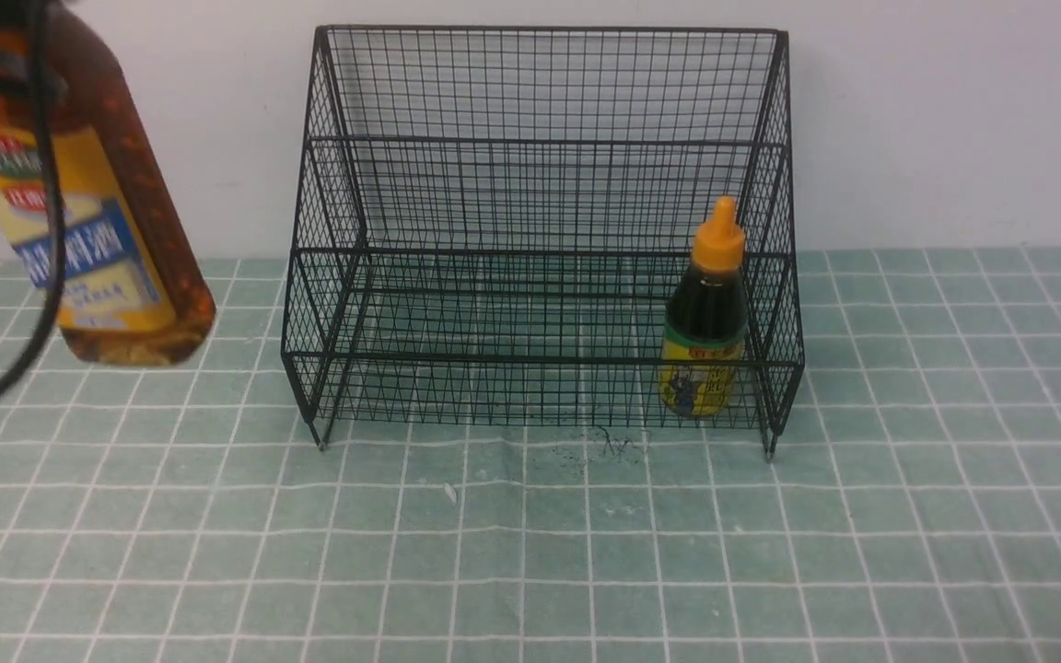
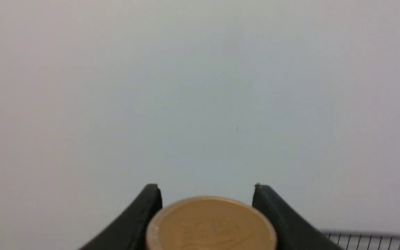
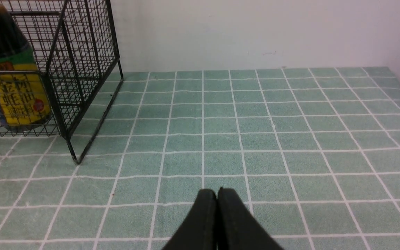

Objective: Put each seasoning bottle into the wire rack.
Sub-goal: Use the left arm to put the condiment bottle back on the shelf

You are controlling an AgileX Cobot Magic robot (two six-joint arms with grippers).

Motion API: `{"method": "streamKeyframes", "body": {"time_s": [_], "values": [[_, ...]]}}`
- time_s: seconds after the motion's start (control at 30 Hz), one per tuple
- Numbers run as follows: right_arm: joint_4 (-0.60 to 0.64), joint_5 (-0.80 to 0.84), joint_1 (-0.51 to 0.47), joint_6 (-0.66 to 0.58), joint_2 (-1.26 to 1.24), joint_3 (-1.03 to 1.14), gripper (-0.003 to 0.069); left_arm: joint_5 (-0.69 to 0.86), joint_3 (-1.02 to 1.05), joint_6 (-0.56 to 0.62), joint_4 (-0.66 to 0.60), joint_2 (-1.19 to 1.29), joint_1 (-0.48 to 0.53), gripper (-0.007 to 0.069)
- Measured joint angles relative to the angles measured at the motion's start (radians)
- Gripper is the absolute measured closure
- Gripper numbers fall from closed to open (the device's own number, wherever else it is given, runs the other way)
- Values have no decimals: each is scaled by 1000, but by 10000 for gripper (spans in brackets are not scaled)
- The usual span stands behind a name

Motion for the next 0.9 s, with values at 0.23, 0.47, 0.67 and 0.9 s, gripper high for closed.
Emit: {"method": "streamKeyframes", "body": {"time_s": [0.23, 0.47, 0.67, 0.9], "values": [[0, 0, 0, 0, 0, 0, 673, 63, -210, -53, 9, 56, -84, 324], [0, 0, 0, 0, 0, 0, 673, 66, -349, -65, 7, 202, -191, 324], [0, 0, 0, 0, 0, 0, 673, 80, -465, -67, 5, 401, -229, 324], [0, 0, 0, -6, 0, 0, 673, 108, -528, -68, 5, 545, -229, 324]]}}
